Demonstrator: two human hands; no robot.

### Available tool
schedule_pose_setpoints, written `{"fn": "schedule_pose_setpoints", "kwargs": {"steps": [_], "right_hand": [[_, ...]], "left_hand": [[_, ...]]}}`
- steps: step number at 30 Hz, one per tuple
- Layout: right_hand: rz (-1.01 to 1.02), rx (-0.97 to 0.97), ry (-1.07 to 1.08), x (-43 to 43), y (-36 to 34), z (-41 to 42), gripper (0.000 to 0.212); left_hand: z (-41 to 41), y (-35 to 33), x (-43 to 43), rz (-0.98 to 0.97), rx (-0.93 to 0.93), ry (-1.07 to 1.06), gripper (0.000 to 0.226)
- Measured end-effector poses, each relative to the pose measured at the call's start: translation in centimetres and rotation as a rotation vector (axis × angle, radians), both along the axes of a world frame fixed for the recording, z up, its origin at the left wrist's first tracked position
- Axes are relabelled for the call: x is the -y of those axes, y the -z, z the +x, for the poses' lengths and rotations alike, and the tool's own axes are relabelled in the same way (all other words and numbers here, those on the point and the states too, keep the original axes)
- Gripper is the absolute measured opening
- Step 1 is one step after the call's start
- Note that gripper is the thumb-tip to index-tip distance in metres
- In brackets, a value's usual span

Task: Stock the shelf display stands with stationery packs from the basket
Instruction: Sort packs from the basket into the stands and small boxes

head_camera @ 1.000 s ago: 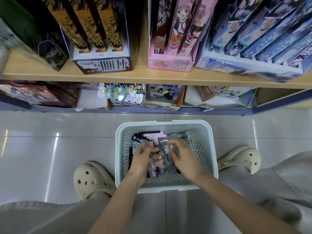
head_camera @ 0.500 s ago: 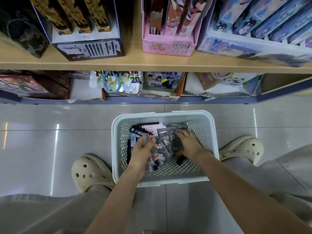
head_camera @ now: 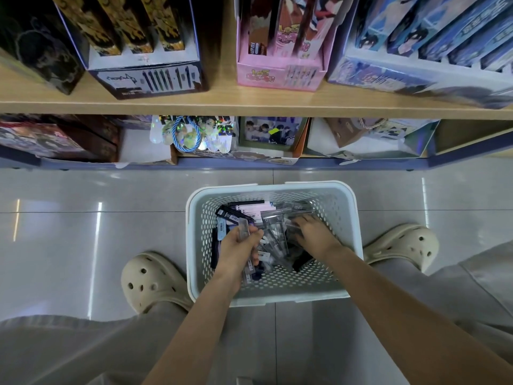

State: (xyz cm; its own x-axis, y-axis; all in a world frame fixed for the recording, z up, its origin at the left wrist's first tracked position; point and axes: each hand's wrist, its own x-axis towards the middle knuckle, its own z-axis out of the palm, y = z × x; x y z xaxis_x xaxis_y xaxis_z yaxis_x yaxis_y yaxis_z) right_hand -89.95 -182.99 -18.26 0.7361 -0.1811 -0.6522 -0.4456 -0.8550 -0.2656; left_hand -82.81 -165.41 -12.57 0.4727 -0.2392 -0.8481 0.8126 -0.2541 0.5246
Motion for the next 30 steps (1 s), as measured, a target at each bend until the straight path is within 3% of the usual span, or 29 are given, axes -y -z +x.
{"fn": "schedule_pose_setpoints", "kwargs": {"steps": [5, 10, 13, 18, 23, 30], "right_hand": [[-0.113, -0.061, -0.007, -1.3, -0.4, -0.5, 0.057], [-0.062, -0.080, 0.093, -1.7, -0.8, -0.1, 0.053], [0.086, -0.005, 0.187, -1.4, -1.5, -0.2, 0.046], [0.420, 0.148, 0.572, -2.4, -4.6, -0.3, 0.036], [0.684, 0.234, 0.792, -3.5, -7.2, 0.0, 0.030], [0.800, 0.396, 0.918, -5.2, -10.8, 0.7, 0.020]], "left_hand": [[-0.5, 0.3, -0.2, 0.057, -0.003, -0.006, 0.018], [-0.8, 0.3, -0.4, 0.077, 0.000, -0.014, 0.022], [-1.1, 0.0, -0.5, 0.084, 0.017, -0.003, 0.025], [-1.3, -0.7, -0.3, 0.051, 0.073, 0.031, 0.017], [-1.5, -2.1, 0.4, -0.012, 0.074, 0.094, 0.014], [-1.8, -5.5, 1.1, -0.084, 0.150, 0.120, 0.025]]}}
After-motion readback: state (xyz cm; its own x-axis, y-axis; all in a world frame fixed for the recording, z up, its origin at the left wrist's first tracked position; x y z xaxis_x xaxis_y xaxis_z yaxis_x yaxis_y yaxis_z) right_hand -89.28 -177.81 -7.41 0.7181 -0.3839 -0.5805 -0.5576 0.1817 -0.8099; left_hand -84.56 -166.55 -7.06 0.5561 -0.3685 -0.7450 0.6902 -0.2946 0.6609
